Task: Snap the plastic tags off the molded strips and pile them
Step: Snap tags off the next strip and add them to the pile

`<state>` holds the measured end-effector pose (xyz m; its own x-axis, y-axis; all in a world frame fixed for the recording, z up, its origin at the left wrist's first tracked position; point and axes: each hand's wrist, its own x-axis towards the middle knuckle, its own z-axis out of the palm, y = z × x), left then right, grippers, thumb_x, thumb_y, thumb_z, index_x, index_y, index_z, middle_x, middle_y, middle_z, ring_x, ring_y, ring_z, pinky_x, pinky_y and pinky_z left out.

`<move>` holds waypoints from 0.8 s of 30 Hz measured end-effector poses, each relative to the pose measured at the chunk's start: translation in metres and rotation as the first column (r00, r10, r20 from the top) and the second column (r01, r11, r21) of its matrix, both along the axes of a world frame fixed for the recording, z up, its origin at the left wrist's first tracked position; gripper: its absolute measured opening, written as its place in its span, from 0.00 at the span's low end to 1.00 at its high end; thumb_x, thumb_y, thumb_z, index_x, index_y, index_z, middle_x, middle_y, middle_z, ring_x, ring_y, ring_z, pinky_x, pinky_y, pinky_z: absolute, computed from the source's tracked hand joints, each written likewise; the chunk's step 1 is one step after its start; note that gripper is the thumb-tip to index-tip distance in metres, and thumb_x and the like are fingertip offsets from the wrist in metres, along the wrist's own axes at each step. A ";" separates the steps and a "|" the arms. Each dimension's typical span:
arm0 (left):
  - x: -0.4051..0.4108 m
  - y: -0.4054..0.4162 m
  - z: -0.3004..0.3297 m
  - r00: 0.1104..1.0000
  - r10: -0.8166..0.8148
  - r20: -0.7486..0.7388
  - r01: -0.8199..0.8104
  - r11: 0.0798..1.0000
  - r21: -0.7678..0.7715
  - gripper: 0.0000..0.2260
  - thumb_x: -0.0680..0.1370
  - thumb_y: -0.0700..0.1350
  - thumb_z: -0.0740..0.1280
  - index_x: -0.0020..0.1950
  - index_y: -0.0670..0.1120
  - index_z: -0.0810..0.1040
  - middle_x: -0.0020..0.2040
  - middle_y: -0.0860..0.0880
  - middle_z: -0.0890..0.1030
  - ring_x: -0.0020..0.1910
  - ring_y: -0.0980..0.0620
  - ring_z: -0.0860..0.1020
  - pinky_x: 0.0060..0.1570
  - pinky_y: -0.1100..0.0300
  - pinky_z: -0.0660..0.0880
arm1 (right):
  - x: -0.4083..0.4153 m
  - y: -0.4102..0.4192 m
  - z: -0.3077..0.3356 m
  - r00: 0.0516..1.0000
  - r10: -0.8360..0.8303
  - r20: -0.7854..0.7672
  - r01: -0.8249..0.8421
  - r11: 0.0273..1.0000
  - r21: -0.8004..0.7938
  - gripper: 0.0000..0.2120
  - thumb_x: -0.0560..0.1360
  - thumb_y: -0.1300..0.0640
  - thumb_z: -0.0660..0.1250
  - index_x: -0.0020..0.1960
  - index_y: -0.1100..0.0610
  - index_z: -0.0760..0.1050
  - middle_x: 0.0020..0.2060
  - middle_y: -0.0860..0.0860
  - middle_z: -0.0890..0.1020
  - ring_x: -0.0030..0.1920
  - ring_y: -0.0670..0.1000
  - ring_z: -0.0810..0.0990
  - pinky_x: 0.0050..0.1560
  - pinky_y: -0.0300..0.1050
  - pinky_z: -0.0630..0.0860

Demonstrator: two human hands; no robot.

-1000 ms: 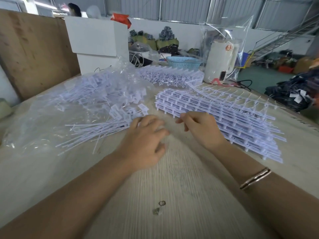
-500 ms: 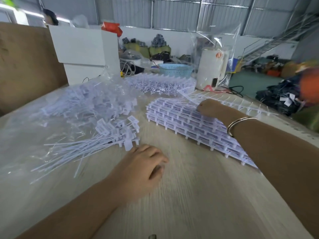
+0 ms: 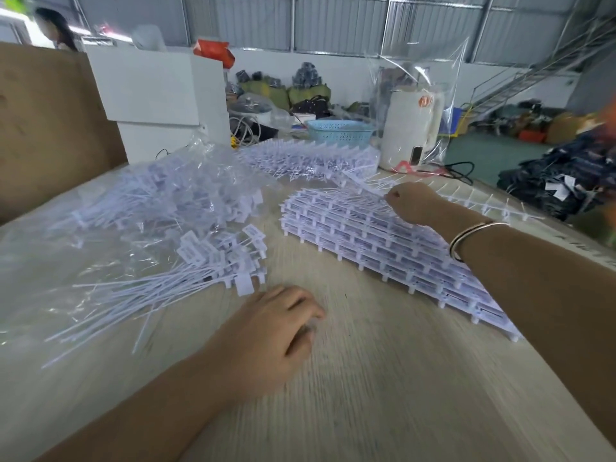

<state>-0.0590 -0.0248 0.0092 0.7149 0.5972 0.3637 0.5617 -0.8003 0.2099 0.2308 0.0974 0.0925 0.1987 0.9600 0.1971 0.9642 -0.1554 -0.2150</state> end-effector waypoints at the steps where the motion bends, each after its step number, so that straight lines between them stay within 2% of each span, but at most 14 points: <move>1: 0.000 0.000 0.000 1.000 0.001 0.000 -0.001 1.000 0.001 0.12 0.79 0.48 0.59 0.61 0.55 0.74 0.58 0.61 0.71 0.60 0.64 0.65 0.59 0.67 0.60 | 0.000 -0.001 0.001 1.000 0.014 0.001 -0.014 1.000 -0.012 0.19 0.81 0.56 0.51 0.31 0.54 0.62 0.34 0.52 0.70 0.45 0.54 0.70 0.45 0.44 0.64; 2: 0.000 0.000 0.000 1.000 0.003 0.000 -0.003 1.000 0.001 0.12 0.79 0.48 0.59 0.61 0.54 0.74 0.58 0.61 0.71 0.60 0.63 0.65 0.59 0.66 0.61 | 0.000 -0.002 0.001 0.999 0.030 -0.010 -0.031 0.999 -0.029 0.18 0.81 0.56 0.51 0.34 0.56 0.67 0.38 0.54 0.75 0.46 0.55 0.72 0.46 0.45 0.66; 4: 0.001 -0.001 0.001 1.000 0.004 0.004 -0.004 1.000 -0.003 0.12 0.79 0.48 0.59 0.61 0.54 0.74 0.58 0.61 0.72 0.60 0.63 0.66 0.60 0.63 0.62 | -0.001 -0.002 0.002 0.996 0.066 -0.066 -0.071 0.994 -0.080 0.15 0.81 0.55 0.55 0.50 0.62 0.77 0.51 0.58 0.79 0.54 0.58 0.75 0.53 0.46 0.68; 5: 0.001 -0.001 0.001 1.000 0.005 0.008 -0.005 1.000 -0.008 0.12 0.79 0.48 0.59 0.61 0.54 0.74 0.59 0.61 0.72 0.60 0.63 0.66 0.60 0.62 0.63 | -0.002 -0.003 0.003 0.989 0.072 -0.129 -0.085 0.992 -0.098 0.16 0.80 0.54 0.58 0.57 0.64 0.77 0.56 0.59 0.78 0.57 0.58 0.74 0.56 0.46 0.68; 7: 0.000 -0.001 0.002 1.000 0.003 0.016 -0.002 1.000 -0.015 0.12 0.79 0.48 0.59 0.61 0.54 0.74 0.59 0.61 0.71 0.60 0.64 0.65 0.61 0.61 0.63 | -0.003 -0.004 0.006 0.970 0.064 -0.236 -0.093 0.989 -0.114 0.17 0.80 0.55 0.59 0.61 0.65 0.75 0.60 0.60 0.76 0.58 0.58 0.74 0.58 0.46 0.68; 10: 0.000 -0.001 0.002 1.000 -0.002 0.014 0.003 1.000 -0.017 0.12 0.79 0.49 0.59 0.62 0.54 0.74 0.59 0.61 0.71 0.60 0.64 0.65 0.61 0.61 0.63 | -0.001 -0.002 0.008 0.965 0.035 -0.258 -0.072 0.988 -0.134 0.16 0.80 0.59 0.57 0.62 0.66 0.74 0.61 0.62 0.76 0.60 0.60 0.74 0.58 0.45 0.70; 12: -0.001 -0.001 0.002 1.000 -0.003 0.014 0.003 1.000 -0.020 0.12 0.79 0.49 0.59 0.62 0.54 0.73 0.59 0.61 0.71 0.60 0.65 0.65 0.61 0.62 0.62 | -0.001 -0.001 0.008 0.976 0.046 -0.212 -0.064 0.995 -0.082 0.15 0.79 0.57 0.59 0.60 0.65 0.76 0.57 0.60 0.78 0.57 0.59 0.76 0.55 0.45 0.70; 14: -0.001 -0.001 0.002 1.000 -0.004 0.009 0.005 1.000 -0.018 0.12 0.79 0.49 0.59 0.62 0.55 0.73 0.59 0.61 0.71 0.59 0.66 0.64 0.61 0.63 0.61 | -0.001 0.001 0.009 0.992 0.041 -0.117 -0.039 0.999 0.018 0.14 0.79 0.56 0.59 0.54 0.64 0.78 0.55 0.59 0.79 0.52 0.57 0.77 0.49 0.43 0.70; 16: -0.001 -0.001 0.002 1.000 -0.004 0.006 0.004 1.000 -0.017 0.13 0.79 0.49 0.58 0.62 0.55 0.73 0.59 0.62 0.70 0.60 0.66 0.63 0.61 0.64 0.61 | 0.001 0.003 0.010 0.999 0.019 -0.033 -0.013 0.987 0.159 0.15 0.81 0.56 0.55 0.48 0.64 0.76 0.53 0.62 0.78 0.46 0.57 0.75 0.45 0.44 0.69; 19: -0.002 -0.001 0.003 1.000 -0.001 0.011 0.001 1.000 -0.018 0.12 0.79 0.49 0.58 0.62 0.55 0.73 0.59 0.62 0.70 0.59 0.66 0.63 0.61 0.65 0.60 | 0.003 0.002 0.020 0.998 -0.031 -0.060 0.048 0.951 0.306 0.17 0.82 0.55 0.51 0.53 0.63 0.75 0.47 0.63 0.78 0.41 0.57 0.73 0.41 0.46 0.68; 21: -0.002 -0.001 0.003 1.000 -0.001 0.013 0.001 1.000 -0.011 0.12 0.79 0.49 0.59 0.62 0.55 0.73 0.59 0.62 0.70 0.59 0.66 0.64 0.60 0.65 0.60 | 0.003 -0.002 0.027 0.999 -0.038 -0.028 0.045 0.950 0.308 0.18 0.82 0.53 0.50 0.56 0.61 0.75 0.47 0.62 0.78 0.42 0.58 0.73 0.40 0.46 0.68; 24: -0.002 0.000 0.003 1.000 0.011 0.025 -0.012 1.000 0.022 0.13 0.78 0.49 0.59 0.62 0.55 0.74 0.59 0.61 0.71 0.60 0.63 0.65 0.61 0.64 0.60 | -0.004 -0.006 0.032 0.989 0.031 0.143 -0.064 0.970 0.235 0.14 0.82 0.52 0.52 0.47 0.58 0.73 0.44 0.58 0.78 0.43 0.58 0.75 0.39 0.45 0.68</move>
<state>-0.0606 -0.0252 0.0127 0.6985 0.5972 0.3943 0.5658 -0.7982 0.2066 0.2265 0.0913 0.1248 0.1092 0.8896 0.4434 0.9920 -0.0693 -0.1053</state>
